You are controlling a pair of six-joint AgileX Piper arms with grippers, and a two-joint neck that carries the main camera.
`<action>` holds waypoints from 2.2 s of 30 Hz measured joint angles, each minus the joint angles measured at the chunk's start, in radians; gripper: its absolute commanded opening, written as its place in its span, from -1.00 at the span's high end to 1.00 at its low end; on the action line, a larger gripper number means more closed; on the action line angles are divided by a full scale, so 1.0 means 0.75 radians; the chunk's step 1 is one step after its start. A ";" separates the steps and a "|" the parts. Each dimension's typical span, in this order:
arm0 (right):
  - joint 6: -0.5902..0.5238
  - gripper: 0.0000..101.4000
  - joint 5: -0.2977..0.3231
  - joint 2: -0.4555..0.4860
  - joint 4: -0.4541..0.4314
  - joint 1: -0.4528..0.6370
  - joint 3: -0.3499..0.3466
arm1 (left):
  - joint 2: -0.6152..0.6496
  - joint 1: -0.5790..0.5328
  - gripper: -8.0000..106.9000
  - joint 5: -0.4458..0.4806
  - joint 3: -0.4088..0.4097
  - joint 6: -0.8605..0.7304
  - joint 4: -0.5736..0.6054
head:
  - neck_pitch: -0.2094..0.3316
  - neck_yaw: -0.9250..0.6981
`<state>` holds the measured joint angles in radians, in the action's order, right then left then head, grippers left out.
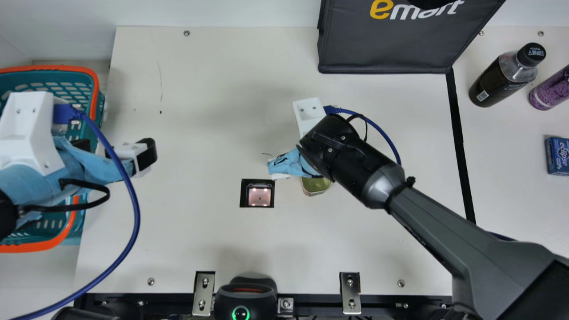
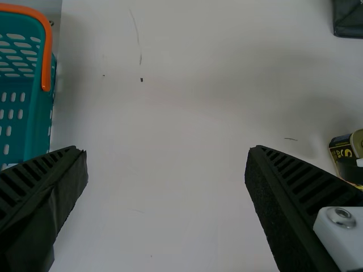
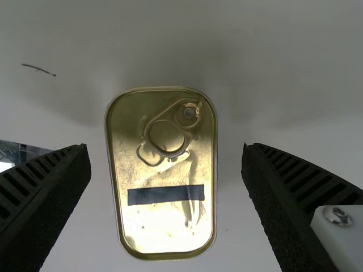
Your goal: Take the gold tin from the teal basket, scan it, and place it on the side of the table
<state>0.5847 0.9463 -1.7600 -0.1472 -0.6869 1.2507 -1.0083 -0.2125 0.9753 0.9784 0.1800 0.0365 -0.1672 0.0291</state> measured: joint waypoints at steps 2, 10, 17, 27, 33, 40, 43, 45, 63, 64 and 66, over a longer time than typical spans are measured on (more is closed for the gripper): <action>0.006 -0.87 -0.012 -0.008 0.000 0.003 -0.009 | 0.000 0.000 -0.71 0.000 0.000 0.000 0.000 | 0.000 0.000; 0.027 -0.87 -0.046 -0.034 0.012 0.013 -0.031 | 0.000 0.000 -0.71 0.000 0.000 0.000 0.000 | 0.000 0.000; 0.035 -0.35 -0.059 -0.043 0.022 0.013 -0.043 | 0.000 0.000 -0.71 0.000 0.000 0.000 0.000 | 0.000 0.000; 0.060 0.97 -0.027 -0.028 0.025 0.002 -0.030 | 0.000 0.000 -0.71 0.000 0.000 0.000 0.000 | 0.000 0.000; 0.060 1.00 0.014 0.001 0.017 -0.005 0.002 | 0.000 0.000 -0.71 0.000 0.000 0.000 0.000 | 0.000 0.000; 0.044 1.00 0.066 0.030 0.003 -0.011 0.058 | 0.000 0.000 -0.71 0.000 0.000 0.000 0.000 | 0.000 0.000; 0.037 1.00 0.089 0.036 0.004 -0.012 0.083 | 0.000 0.000 -0.71 0.000 0.000 0.000 0.000 | 0.000 0.000; 0.030 1.00 0.100 0.038 0.005 -0.013 0.094 | 0.000 0.000 -0.71 0.000 0.000 0.000 0.000 | 0.000 0.020; -0.160 1.00 -0.016 0.248 0.076 0.262 -0.095 | 0.000 0.000 -0.71 0.000 0.000 0.000 0.000 | 0.000 0.460; -0.181 1.00 -0.018 0.266 0.084 0.291 -0.113 | 0.000 0.000 -0.71 0.000 0.000 0.000 0.000 | 0.000 0.458; -0.223 1.00 -0.021 0.303 0.094 0.353 -0.145 | 0.000 0.000 -0.71 0.000 0.000 0.000 0.000 | 0.000 0.460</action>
<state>0.4174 0.9306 -1.5327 -0.0766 -0.4219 1.1418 -1.0083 -0.2125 0.9753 0.9784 0.1800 0.0365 -0.1672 0.3743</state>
